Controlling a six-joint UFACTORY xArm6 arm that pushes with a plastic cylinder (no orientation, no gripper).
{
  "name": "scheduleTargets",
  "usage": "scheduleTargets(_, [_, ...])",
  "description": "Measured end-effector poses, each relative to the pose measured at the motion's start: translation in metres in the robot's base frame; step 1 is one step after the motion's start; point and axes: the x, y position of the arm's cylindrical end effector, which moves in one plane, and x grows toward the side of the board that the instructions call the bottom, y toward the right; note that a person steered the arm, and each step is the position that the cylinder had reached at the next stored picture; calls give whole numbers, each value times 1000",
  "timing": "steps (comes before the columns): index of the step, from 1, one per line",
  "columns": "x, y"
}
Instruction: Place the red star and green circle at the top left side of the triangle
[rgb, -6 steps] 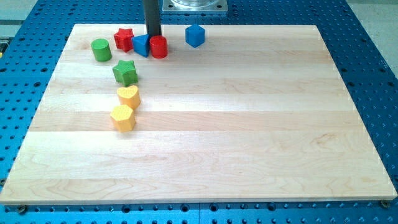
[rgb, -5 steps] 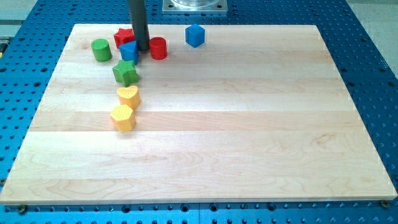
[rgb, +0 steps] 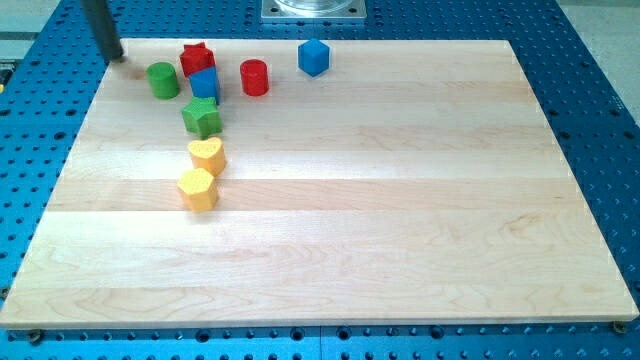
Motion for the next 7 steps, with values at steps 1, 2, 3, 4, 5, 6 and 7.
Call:
scheduleTargets(1, [39, 5])
scheduleTargets(2, [69, 14])
scheduleTargets(3, [96, 33])
scheduleTargets(4, [75, 86])
scheduleTargets(5, [56, 126])
scheduleTargets(6, [27, 118])
scheduleTargets(7, [-6, 111])
